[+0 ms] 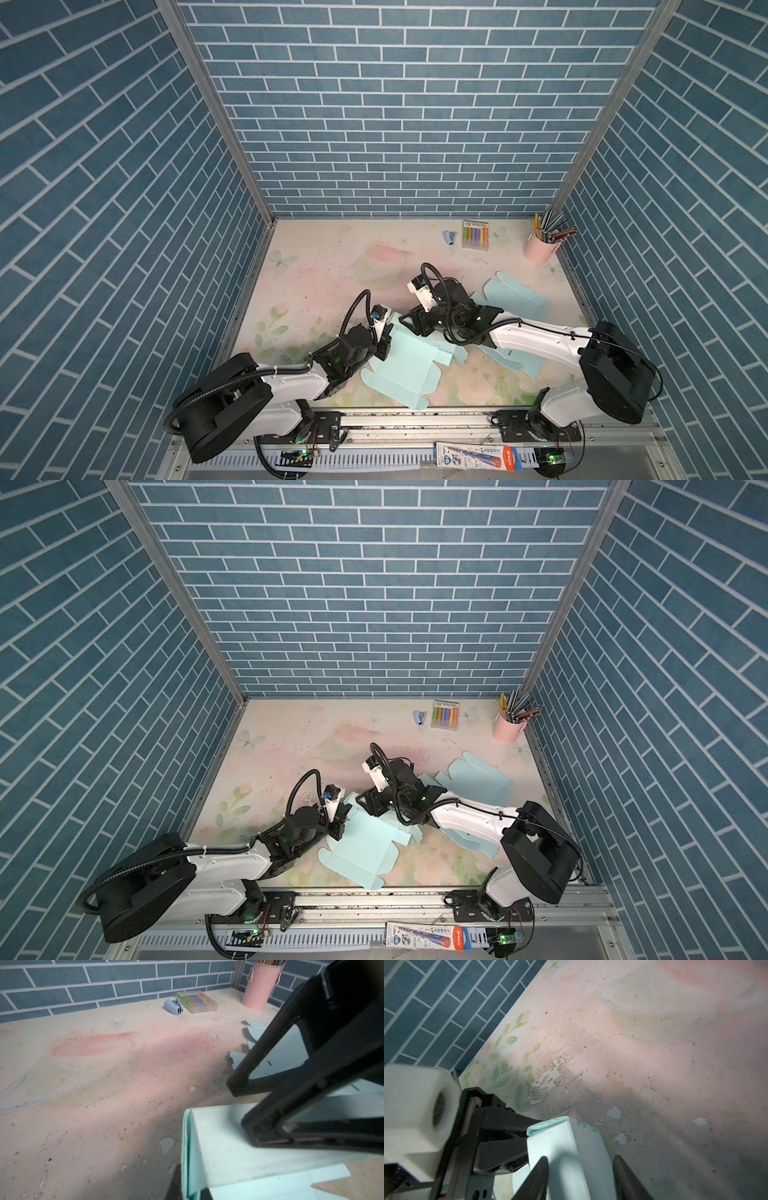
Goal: Fold the paper box
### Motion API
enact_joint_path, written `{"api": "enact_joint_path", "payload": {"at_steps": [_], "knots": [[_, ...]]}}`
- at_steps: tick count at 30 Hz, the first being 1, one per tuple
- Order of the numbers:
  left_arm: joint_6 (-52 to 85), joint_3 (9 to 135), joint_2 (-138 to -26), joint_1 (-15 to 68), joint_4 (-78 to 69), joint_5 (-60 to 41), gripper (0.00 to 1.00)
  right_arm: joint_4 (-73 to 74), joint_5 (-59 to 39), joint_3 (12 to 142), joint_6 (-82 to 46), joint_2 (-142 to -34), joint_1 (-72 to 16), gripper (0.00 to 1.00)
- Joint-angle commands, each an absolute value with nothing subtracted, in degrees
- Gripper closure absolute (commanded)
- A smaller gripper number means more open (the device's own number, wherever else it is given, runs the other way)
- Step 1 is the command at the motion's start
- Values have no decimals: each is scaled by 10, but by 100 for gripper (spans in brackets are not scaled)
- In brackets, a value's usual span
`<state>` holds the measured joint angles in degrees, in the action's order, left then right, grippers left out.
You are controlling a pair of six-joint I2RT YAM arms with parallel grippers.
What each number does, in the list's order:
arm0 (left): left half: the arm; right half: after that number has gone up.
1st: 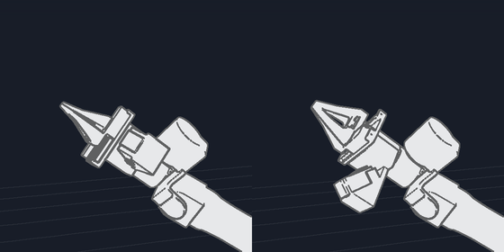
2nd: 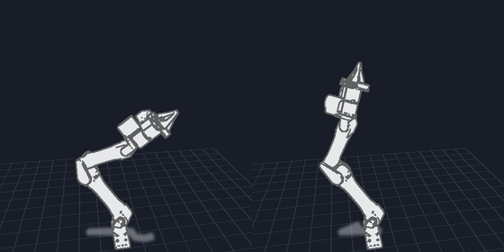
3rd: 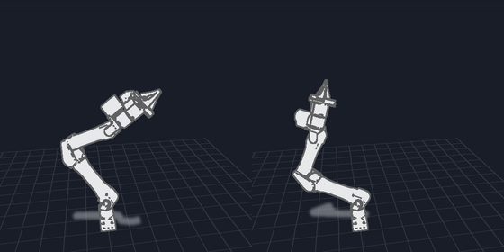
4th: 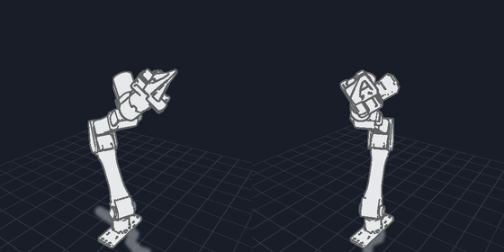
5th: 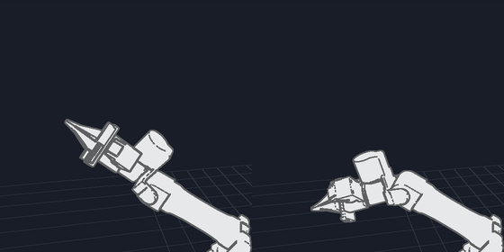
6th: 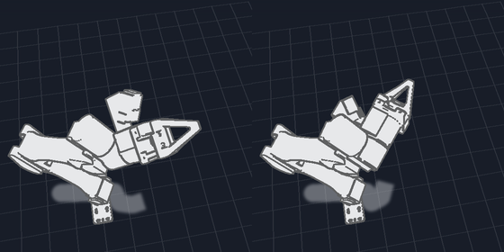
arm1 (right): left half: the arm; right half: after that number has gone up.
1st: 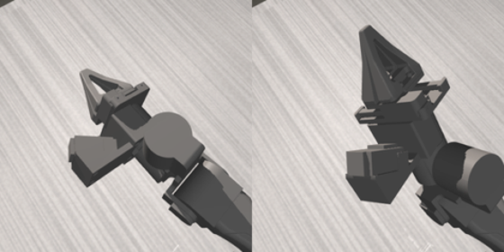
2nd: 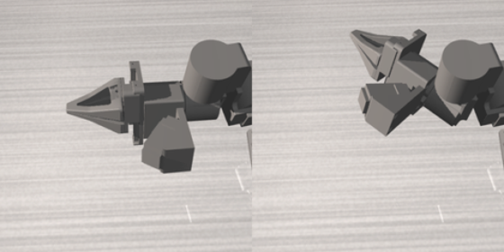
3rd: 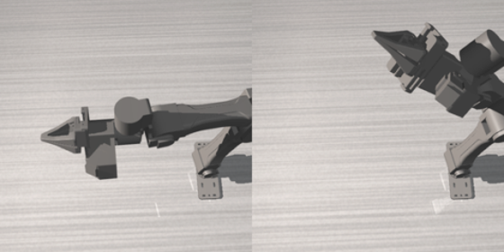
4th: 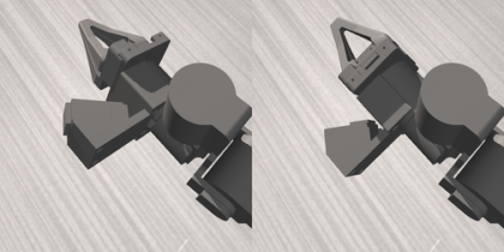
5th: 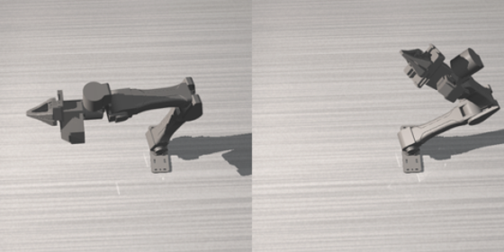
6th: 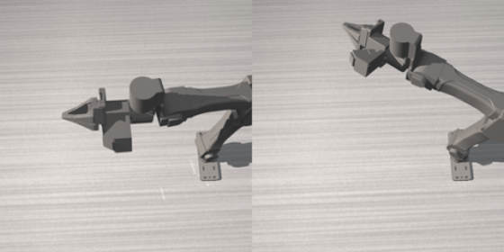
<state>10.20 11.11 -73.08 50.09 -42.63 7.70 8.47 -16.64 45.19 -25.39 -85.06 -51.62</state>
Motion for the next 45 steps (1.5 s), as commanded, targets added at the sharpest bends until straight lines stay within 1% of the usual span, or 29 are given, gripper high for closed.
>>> {"api": "enact_joint_path", "payload": {"at_steps": [1,4,7,10,13,16,19,24,26,28,31,35,38,45], "knots": [[92,120,-744,508,-465,92,89,149,-239,426,-318,-866,-510,53],[90,122,-763,512,-472,106,89,178,-257,411,-330,-876,-508,56],[91,120,-779,516,-486,118,87,185,-258,403,-332,-874,-508,57],[93,114,-792,519,-502,127,81,183,-254,397,-335,-871,-508,58],[92,112,-800,524,-511,137,81,191,-249,385,-345,-864,-508,58],[90,107,-799,530,-516,153,86,198,-247,377,-352,-853,-508,59],[83,104,-800,531,-522,164,97,217,-254,368,-369,-852,-510,59],[77,101,-823,535,-536,180,98,280,-274,349,-421,-859,-525,60],[82,96,-834,537,-552,177,97,294,-274,344,-435,-860,-528,61],[88,91,-842,540,-567,175,91,292,-265,341,-439,-858,-532,62],[91,87,-845,550,-575,180,87,287,-252,340,-440,-856,-533,63],[93,78,-846,552,-589,185,78,268,-235,347,-432,-848,-535,64],[94,77,-855,553,-600,185,76,248,-227,354,-423,-843,-535,64],[90,90,-904,552,-644,170,75,240,-213,346,-421,-838,-535,64]]}}
